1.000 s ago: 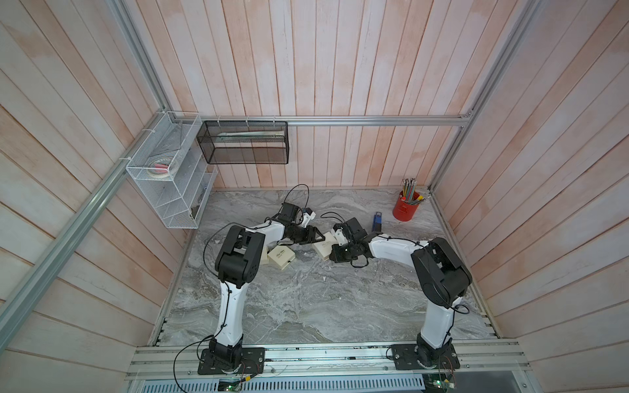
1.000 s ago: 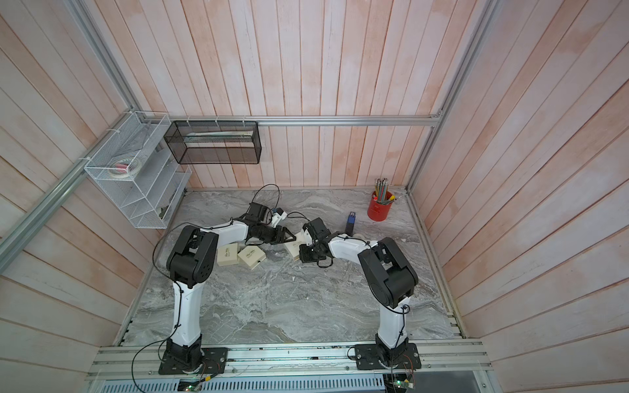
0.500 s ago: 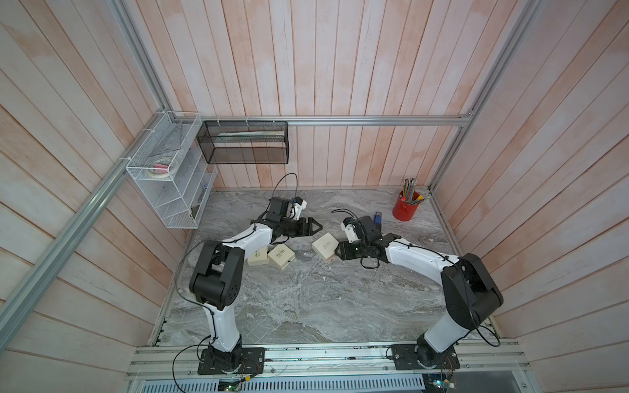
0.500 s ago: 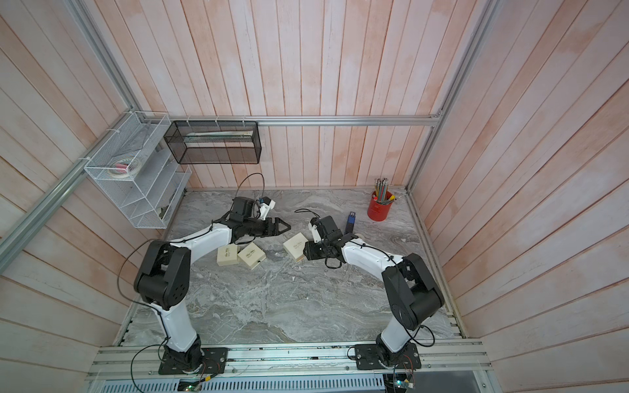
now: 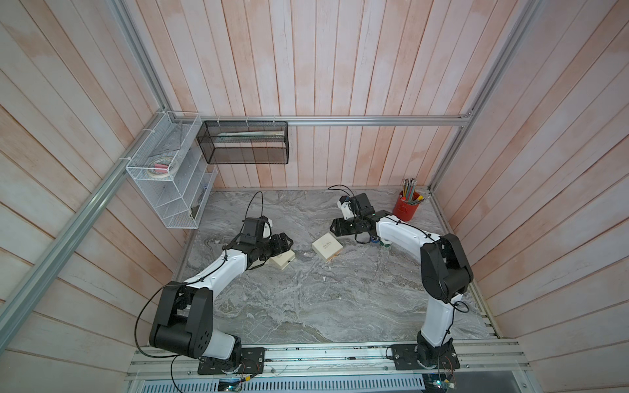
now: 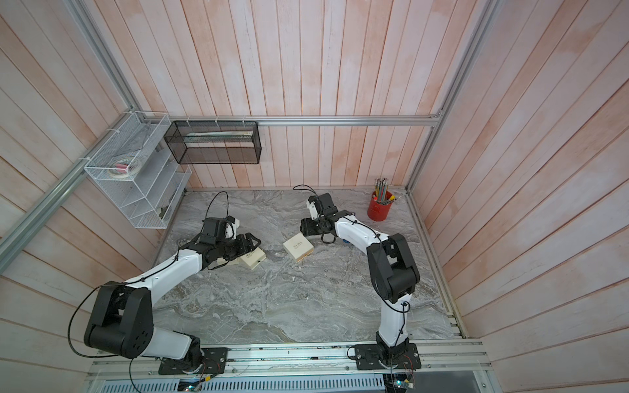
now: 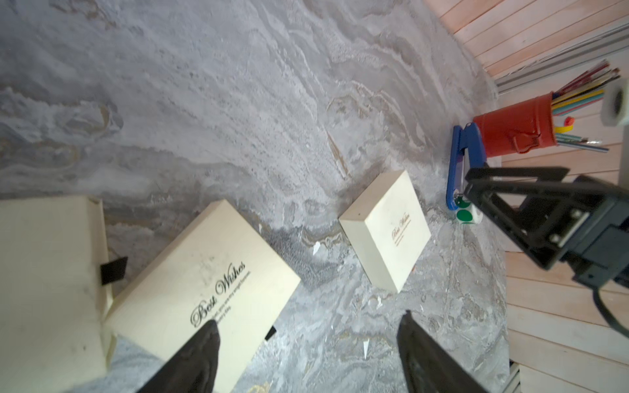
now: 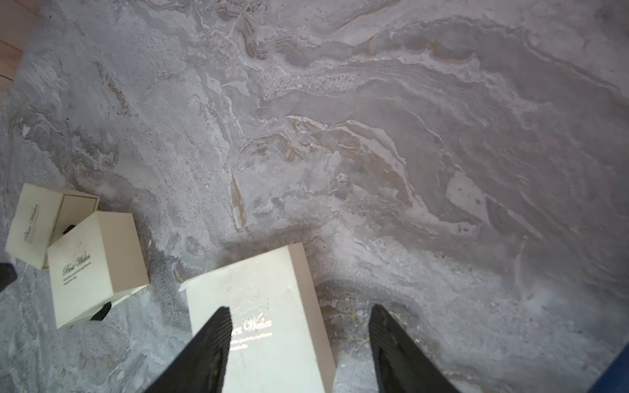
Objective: Place the earrings into the drawer-style jewelry box
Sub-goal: Move the jewelry box to the center of the board.
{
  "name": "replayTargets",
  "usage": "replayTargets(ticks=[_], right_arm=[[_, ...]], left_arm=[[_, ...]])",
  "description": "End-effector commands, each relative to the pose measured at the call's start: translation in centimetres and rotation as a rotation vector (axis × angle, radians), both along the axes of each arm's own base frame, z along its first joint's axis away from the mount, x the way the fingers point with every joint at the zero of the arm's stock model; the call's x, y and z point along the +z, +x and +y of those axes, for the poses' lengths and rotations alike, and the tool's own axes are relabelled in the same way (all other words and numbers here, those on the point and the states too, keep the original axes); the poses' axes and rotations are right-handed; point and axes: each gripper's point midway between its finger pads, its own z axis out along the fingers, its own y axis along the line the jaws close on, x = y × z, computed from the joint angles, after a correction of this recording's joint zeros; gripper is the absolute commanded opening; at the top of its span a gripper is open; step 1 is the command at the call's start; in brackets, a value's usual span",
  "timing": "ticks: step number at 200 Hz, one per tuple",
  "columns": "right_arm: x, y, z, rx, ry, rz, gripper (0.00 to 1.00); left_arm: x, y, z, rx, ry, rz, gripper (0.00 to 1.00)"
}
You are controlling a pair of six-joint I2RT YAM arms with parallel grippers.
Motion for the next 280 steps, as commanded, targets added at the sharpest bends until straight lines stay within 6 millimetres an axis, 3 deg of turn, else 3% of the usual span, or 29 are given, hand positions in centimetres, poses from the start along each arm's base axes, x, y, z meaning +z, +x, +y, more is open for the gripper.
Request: replayTargets(ticks=[1, 47, 146, 194, 235, 280], right_arm=[[-0.6, 0.1, -0.5, 0.019, -0.002, 0.056, 0.66], [-2.4, -0.4, 0.3, 0.062, 0.007, 0.127, 0.66], [-4.3, -2.7, 2.0, 0.155, 0.097, 0.243, 0.6], [-5.4, -3.1, 1.4, 0.13, 0.069, 0.273, 0.56], [-6.0, -3.7, 1.1, 0.101, 0.07, 0.297, 0.5], [-6.8, -4.5, -0.1, 0.05, 0.04, 0.314, 0.48]], left_arm=[[-0.9, -1.8, 1.0, 0.049, 0.072, 0.097, 0.85], [-2.3, -2.4, 1.3, 0.082, 0.101, 0.167, 0.88], [-4.3, 1.0, -0.2, -0.022, 0.127, 0.11, 0.8], [-6.1, 1.8, -1.5, -0.125, 0.174, 0.13, 0.77], [-7.7, 1.9, -2.8, -0.214, 0.194, 0.149, 0.67], [-8.2, 2.0, -4.8, -0.303, 0.193, 0.142, 0.65]])
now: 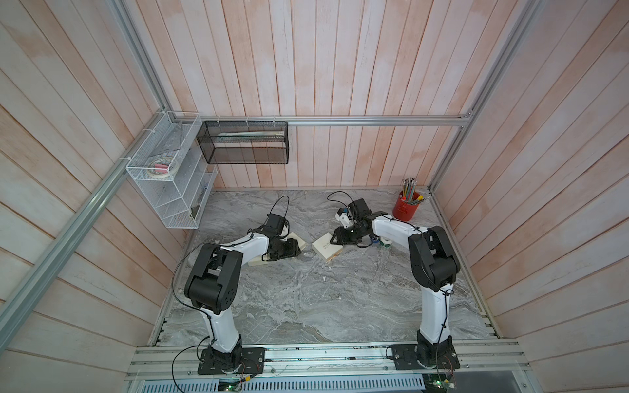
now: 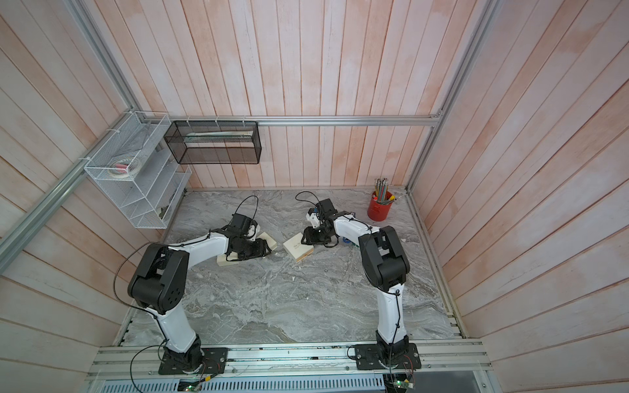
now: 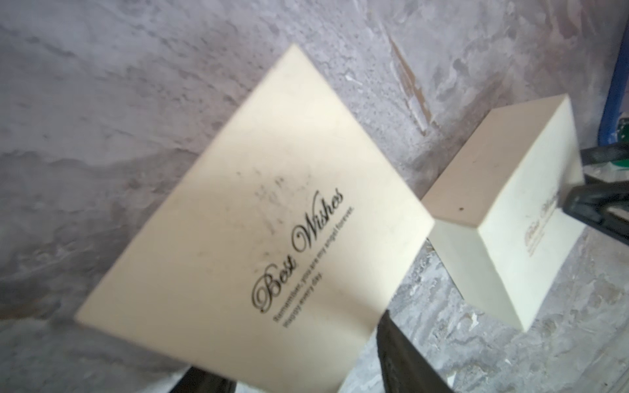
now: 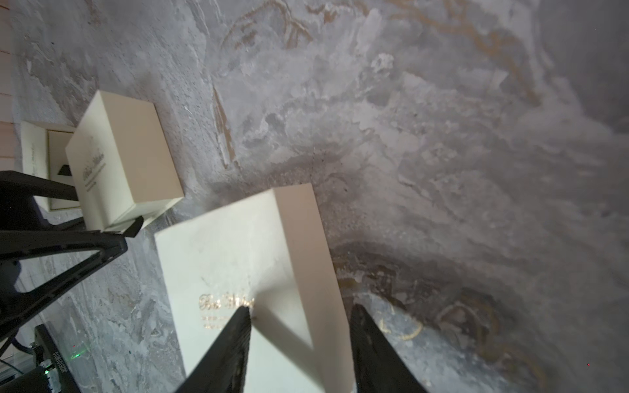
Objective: Place the earrings into the drawer-style jewelry box
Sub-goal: Move the jewelry box to the center of the board.
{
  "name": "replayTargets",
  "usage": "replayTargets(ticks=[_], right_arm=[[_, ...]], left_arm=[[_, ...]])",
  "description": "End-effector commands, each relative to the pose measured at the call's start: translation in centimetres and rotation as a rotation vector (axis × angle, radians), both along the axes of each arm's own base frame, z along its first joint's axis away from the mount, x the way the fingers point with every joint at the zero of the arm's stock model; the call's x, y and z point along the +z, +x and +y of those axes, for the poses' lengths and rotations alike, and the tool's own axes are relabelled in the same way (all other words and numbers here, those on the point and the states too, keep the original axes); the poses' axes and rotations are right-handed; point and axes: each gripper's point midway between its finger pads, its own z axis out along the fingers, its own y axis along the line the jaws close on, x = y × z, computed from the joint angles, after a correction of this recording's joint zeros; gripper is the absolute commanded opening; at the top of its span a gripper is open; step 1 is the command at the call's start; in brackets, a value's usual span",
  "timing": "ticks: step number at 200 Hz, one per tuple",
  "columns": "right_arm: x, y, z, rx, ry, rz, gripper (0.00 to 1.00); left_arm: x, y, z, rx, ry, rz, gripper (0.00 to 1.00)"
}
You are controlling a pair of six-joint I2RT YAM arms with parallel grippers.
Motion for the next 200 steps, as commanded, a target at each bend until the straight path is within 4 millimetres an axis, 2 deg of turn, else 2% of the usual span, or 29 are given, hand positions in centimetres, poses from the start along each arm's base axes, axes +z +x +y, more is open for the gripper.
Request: replayTargets(ticks=[1, 31, 49, 63, 79, 93, 105, 137, 157, 176, 200], right_arm=[[-0.8, -0.7, -1.0, -0.038, -0.047, 0.02, 0.48], [-0.5, -1.2, -1.5, -0.056, -0.053, 0.01, 0.46], [0.1, -1.2, -1.7, -0.067, -0.047, -0.009, 0.46], [1.2, -1.0, -1.4, -0.065, -0.015, -0.048, 0.48], [3.2, -0.4, -0.8, -0.056, 0.038, -0.118, 0.52], [4.9, 0.2, -0.6, -0.06, 0.072, -0.186, 0.54], [5.6, 0.6, -0.5, -0.062, 0.078, -0.218, 0.55], [5.9, 1.0, -0.6, -0.055, 0.068, -0.239, 0.55], [5.6, 0.8, -0.6, -0.052, 0.062, -0.231, 0.55], [5.4, 0.7, -0.7, -0.052, 0.06, -0.225, 0.55], [5.3, 0.5, -0.8, -0.048, 0.058, -0.224, 0.56]], left_arm=[[-0.6, -0.4, -1.2, -0.079, -0.001, 0.012, 0.65], [-0.2, 0.2, -2.8, -0.116, -0.038, -0.012, 0.65], [0.5, 0.9, -3.6, -0.127, -0.056, -0.032, 0.68], [2.0, 1.5, -3.5, -0.111, -0.061, -0.081, 0.71], [4.9, 2.1, -2.6, -0.063, -0.052, -0.184, 0.75], [7.0, 2.2, -0.7, 0.013, -0.042, -0.257, 0.81], [7.8, 2.2, 2.2, 0.114, -0.022, -0.28, 0.82], [7.5, 0.5, 11.4, 0.426, 0.055, -0.279, 0.85], [6.6, -0.6, 15.3, 0.557, 0.093, -0.246, 0.9], [5.6, -0.9, 17.2, 0.608, 0.1, -0.217, 0.93], [4.4, -0.3, 17.4, 0.586, 0.092, -0.193, 0.94]])
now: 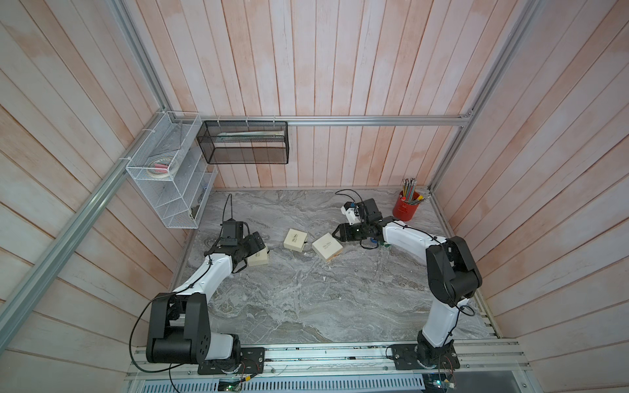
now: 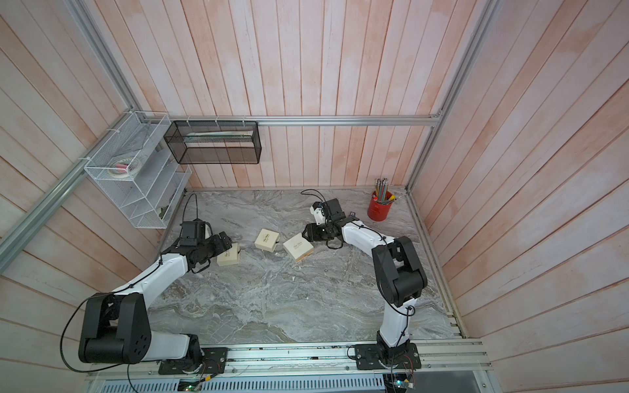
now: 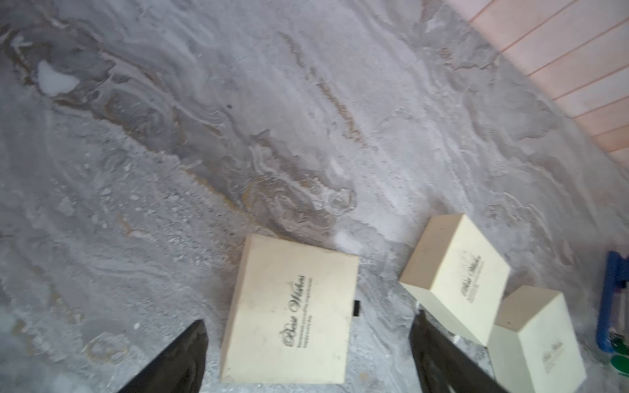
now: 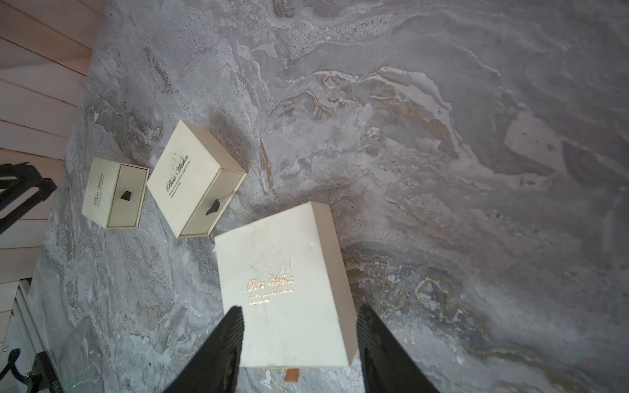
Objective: Place the earrings into the drawer-style jewelry box
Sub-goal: Move the jewelry box to the center of the board.
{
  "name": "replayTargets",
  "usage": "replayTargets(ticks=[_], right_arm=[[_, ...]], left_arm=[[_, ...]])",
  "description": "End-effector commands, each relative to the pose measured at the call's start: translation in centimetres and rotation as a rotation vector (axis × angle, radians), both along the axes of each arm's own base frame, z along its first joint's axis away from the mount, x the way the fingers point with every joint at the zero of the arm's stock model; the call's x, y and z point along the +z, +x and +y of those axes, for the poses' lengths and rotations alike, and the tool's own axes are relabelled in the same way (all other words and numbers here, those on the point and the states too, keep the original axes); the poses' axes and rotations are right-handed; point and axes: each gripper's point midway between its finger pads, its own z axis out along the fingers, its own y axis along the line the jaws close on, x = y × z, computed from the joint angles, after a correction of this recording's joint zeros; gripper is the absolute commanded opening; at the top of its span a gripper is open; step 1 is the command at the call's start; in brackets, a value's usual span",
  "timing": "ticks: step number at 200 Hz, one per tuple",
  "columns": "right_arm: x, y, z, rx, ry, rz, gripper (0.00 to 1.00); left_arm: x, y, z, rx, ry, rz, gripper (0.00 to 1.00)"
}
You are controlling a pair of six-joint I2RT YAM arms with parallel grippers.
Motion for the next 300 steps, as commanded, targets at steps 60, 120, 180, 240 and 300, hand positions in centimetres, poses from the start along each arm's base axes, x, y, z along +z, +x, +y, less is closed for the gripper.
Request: replayTargets(ticks=[60, 120, 180, 240, 300], right_arm=[[-0.2, -0.3, -0.1, 0.019, -0.017, -0.003, 0.55], [-0.8, -0.7, -0.4, 0.022, -0.029, 0.004, 0.55], [-1.0, -0.8, -0.4, 0.023, -0.03, 0.005, 0.54], [-0.7, -0.5, -1.6, -0.03, -0.041, -0.012, 0.54], [4.7, 2.0, -6.0, -0.196, -0.021, -0.169, 0.71]], left_arm=[[-3.0, 3.1, -2.2, -0.175, -0.086, 0.016, 0.86], [-2.9, 4.5, -5.6, -0.386, -0.126, -0.009, 0.85], [-2.7, 5.4, -9.6, -0.555, -0.146, -0.056, 0.85], [-2.4, 3.8, -15.2, -0.699, -0.248, -0.055, 0.85], [3.4, 5.0, -12.7, -0.569, -0.091, -0.189, 0.9]])
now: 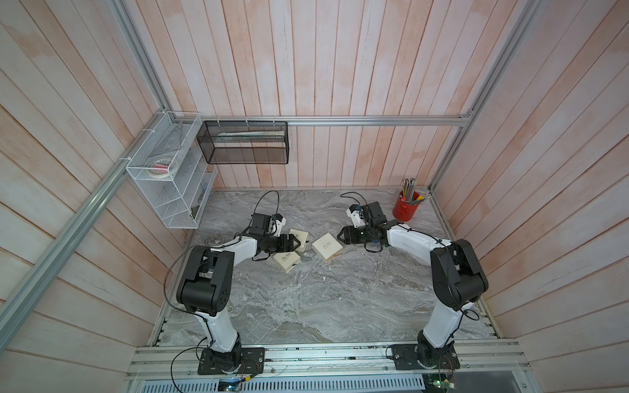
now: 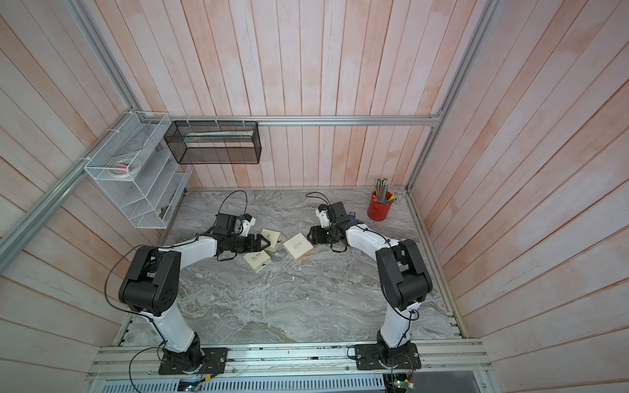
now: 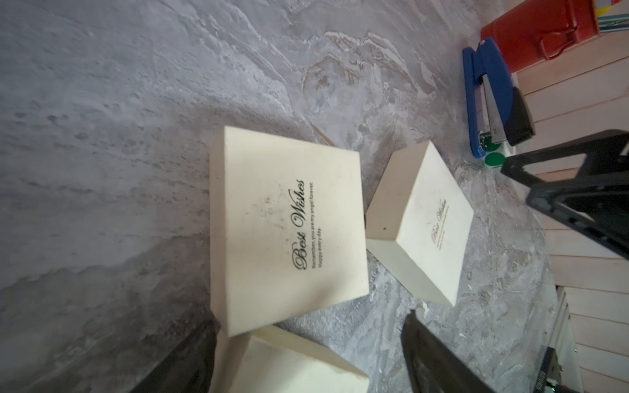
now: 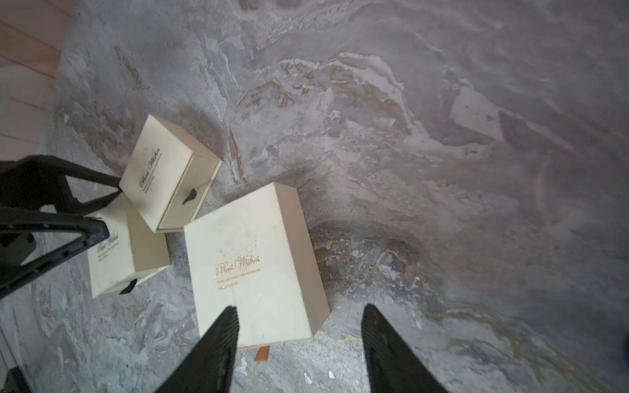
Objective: Place the earrings into the drawer-style jewelry box
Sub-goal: Move the jewelry box to the center of the board, then reset both arms
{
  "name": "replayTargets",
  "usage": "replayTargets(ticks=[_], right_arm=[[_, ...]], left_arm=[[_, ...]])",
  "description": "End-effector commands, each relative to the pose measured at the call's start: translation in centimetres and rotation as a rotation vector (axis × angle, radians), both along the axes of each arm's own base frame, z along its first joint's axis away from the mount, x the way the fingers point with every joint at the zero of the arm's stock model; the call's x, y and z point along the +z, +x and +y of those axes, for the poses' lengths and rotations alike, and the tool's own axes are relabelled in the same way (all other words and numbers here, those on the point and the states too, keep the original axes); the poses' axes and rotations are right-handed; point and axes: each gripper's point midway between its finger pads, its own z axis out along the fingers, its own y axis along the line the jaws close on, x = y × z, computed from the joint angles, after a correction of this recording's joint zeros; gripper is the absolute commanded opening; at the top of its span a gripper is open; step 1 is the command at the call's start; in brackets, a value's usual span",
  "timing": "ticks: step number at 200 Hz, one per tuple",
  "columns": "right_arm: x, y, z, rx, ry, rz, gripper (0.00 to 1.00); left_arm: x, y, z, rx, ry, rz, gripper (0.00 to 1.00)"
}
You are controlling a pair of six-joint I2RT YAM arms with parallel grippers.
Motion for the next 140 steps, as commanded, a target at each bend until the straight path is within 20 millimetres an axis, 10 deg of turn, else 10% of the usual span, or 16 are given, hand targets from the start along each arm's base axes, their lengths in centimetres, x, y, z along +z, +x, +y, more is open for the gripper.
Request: replayTargets(ticks=[1, 34, 64, 140], right_arm=[[4.1, 1.8, -2.9, -0.114, 0.007, -0.132, 0.71], [6.1, 2.2, -9.4, -0.335, 0.015, -0.25, 0.97], [8.5, 2.1, -16.3, -0.609, -0.017, -0.472, 0.98], [8.9, 0.2, -27.2, -0.891, -0.275, -0.748, 0.98]], left_arm=[[5.4, 2.0, 2.6, 0.123, 0.054, -0.165, 0.9], [11.0, 1.8, 8.4, 0.362, 0.093, -0.382, 1.0], [13.9, 0.8, 13.7, 0.579, 0.13, -0.562, 1.0], [11.6, 0.7, 20.3, 0.786, 0.459, -0.614, 1.0]])
